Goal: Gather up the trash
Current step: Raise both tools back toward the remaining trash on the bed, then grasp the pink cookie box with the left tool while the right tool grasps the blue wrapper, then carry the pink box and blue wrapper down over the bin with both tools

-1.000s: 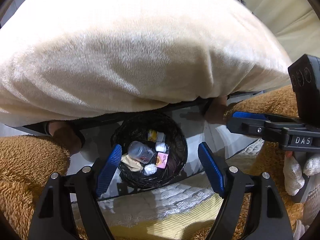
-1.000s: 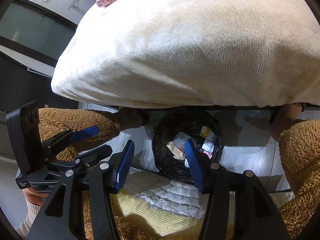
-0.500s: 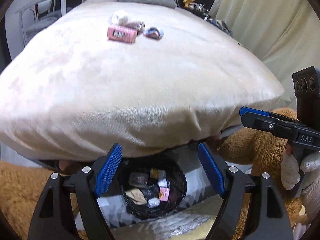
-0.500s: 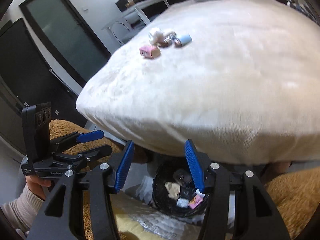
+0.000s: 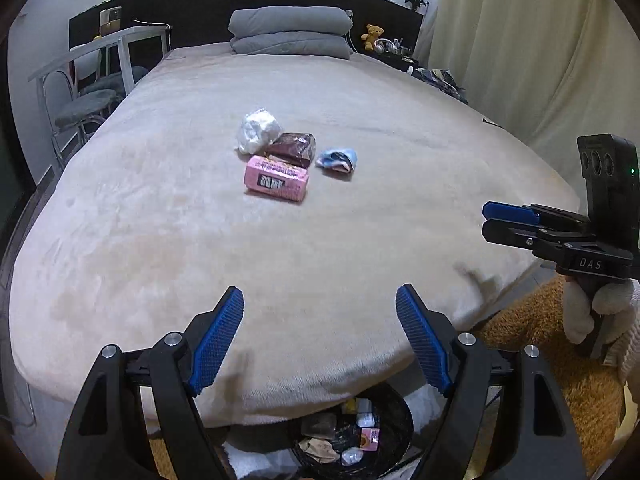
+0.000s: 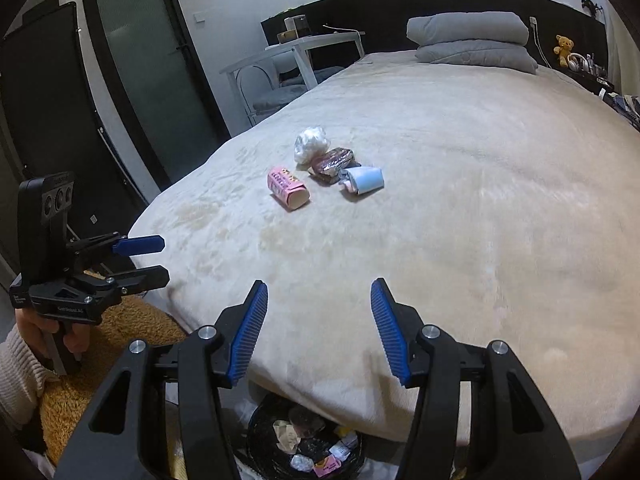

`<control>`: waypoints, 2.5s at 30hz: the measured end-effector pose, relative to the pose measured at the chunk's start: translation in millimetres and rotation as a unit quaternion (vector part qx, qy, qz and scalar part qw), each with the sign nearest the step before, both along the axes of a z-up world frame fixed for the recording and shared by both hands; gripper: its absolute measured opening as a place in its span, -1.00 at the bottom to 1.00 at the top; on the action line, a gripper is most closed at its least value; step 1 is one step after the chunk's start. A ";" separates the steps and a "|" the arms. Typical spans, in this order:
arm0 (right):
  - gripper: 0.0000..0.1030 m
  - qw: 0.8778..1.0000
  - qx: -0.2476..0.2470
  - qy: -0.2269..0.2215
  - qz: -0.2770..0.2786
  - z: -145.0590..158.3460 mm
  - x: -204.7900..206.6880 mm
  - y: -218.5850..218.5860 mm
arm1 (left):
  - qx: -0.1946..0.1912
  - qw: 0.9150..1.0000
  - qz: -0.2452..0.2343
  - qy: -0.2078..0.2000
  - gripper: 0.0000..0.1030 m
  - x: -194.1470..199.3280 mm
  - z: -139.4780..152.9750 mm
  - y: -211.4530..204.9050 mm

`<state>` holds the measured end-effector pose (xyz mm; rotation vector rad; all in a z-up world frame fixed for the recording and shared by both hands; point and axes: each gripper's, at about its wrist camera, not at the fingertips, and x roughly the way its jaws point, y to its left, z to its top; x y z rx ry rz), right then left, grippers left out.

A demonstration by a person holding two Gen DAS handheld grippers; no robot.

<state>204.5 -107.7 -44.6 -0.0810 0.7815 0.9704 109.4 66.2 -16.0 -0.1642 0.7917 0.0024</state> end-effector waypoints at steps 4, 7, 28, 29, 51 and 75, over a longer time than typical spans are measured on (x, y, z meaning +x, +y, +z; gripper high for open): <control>0.25 1.000 0.008 0.016 -0.006 -2.4 26.9 12.7 | 0.003 1.000 0.003 0.007 0.50 25.9 0.0 10.8; 0.28 1.000 -0.001 0.018 -0.002 -3.7 46.0 28.5 | 0.001 1.000 -0.002 0.019 0.51 46.4 -5.3 15.8; 0.34 0.997 -0.051 -0.007 0.066 -28.2 129.2 101.7 | 0.048 0.995 -0.070 0.061 0.78 151.2 -35.7 44.1; 0.34 0.996 -0.054 -0.010 0.068 -29.8 130.9 104.6 | 0.049 0.994 -0.072 0.063 0.78 154.0 -37.5 45.5; -0.02 0.995 -0.069 -0.019 0.068 -35.2 131.5 118.0 | 0.049 0.995 -0.075 0.053 0.22 140.8 -33.2 45.4; -0.01 1.000 -0.006 -0.008 0.019 -3.5 37.4 49.2 | 0.017 0.999 -0.040 -0.021 0.22 56.9 -0.9 3.2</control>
